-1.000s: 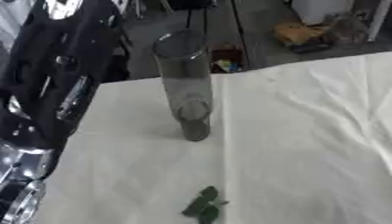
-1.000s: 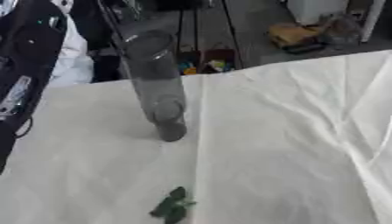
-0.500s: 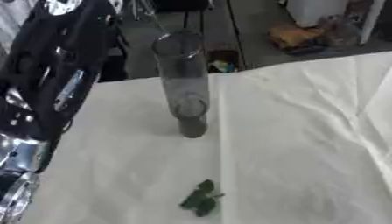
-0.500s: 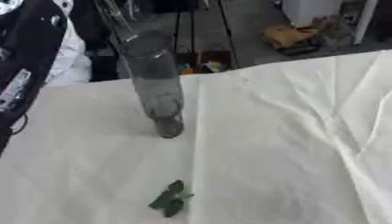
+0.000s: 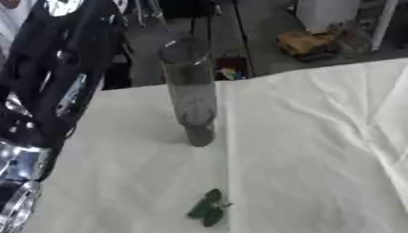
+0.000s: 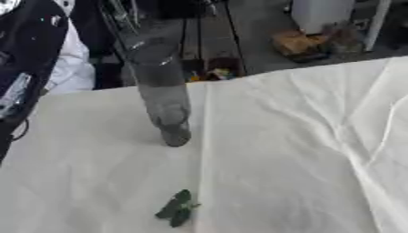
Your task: Arrange flowers into the vase.
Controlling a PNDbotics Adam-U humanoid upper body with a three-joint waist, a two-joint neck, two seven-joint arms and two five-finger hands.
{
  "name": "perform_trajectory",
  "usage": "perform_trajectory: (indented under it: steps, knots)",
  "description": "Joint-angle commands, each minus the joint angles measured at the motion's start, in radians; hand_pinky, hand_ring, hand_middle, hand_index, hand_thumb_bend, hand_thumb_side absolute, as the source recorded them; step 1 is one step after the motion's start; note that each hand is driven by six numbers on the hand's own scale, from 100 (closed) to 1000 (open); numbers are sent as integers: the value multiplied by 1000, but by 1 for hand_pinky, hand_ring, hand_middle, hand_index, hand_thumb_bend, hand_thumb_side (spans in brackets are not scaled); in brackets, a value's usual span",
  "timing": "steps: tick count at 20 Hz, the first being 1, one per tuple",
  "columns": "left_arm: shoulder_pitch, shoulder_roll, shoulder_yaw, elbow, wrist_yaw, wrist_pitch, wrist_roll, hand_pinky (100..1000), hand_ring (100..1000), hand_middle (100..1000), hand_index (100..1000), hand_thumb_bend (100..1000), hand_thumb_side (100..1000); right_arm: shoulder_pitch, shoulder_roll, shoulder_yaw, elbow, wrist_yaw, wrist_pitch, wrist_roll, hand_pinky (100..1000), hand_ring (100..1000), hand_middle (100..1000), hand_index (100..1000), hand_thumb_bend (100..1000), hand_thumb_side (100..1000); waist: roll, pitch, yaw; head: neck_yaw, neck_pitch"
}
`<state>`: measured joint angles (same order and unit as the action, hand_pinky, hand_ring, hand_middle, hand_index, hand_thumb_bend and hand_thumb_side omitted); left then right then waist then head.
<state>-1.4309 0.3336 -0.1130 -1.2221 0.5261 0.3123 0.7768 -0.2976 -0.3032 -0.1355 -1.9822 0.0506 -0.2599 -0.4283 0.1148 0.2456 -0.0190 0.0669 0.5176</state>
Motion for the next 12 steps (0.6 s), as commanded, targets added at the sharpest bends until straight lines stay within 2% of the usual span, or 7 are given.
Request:
perform_trajectory:
  steps: [1, 12]
  knots:
    - [-10, 19, 3, -48, 12, 146, 130, 100, 100, 100, 100, 100, 760, -7, -7, -8, -18, -9, 1, -6, 754, 612, 483, 826, 100, 926, -7, -24, 0, -7, -9]
    - [5, 9, 4, -73, 24, 155, 130, 100, 100, 100, 100, 100, 760, -9, -4, -6, -18, -11, 3, -8, 755, 613, 483, 826, 100, 926, -7, -23, -1, -7, -11]
